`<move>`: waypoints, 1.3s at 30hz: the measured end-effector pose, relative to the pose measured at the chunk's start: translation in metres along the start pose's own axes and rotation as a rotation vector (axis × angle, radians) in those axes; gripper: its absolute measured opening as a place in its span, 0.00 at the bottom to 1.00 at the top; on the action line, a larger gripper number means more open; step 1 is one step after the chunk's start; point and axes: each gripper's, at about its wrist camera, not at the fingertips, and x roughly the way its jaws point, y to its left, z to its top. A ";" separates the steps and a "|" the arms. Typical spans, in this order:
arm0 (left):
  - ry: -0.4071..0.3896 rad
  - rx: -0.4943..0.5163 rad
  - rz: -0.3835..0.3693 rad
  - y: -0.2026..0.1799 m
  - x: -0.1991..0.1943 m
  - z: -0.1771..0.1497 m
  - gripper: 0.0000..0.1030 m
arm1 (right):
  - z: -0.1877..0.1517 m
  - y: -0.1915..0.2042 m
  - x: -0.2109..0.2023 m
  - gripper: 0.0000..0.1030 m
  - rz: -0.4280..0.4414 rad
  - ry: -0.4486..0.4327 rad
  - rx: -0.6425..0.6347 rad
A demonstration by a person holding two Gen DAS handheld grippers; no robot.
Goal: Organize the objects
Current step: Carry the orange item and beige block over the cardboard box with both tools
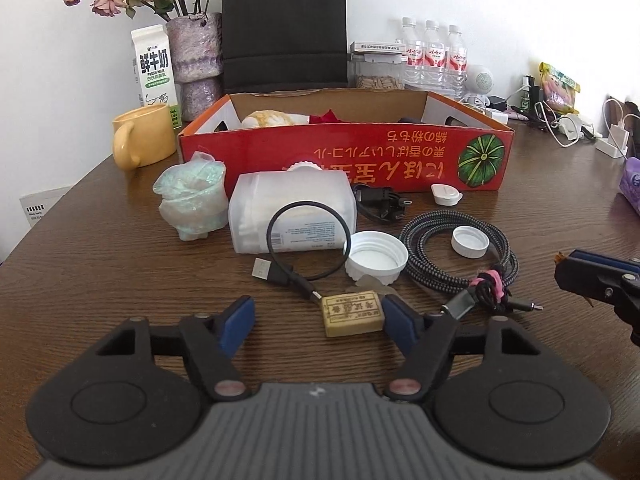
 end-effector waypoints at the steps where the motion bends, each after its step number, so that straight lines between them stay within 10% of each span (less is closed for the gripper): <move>1: -0.003 0.000 -0.015 -0.001 -0.001 0.000 0.55 | 0.000 0.000 0.000 0.12 0.000 0.000 0.001; 4: -0.005 0.004 -0.037 -0.004 -0.001 0.000 0.33 | -0.001 -0.001 0.000 0.12 0.003 0.001 0.002; 39: -0.278 -0.030 -0.058 0.000 -0.023 0.074 0.33 | 0.068 0.018 0.030 0.12 -0.013 -0.133 -0.108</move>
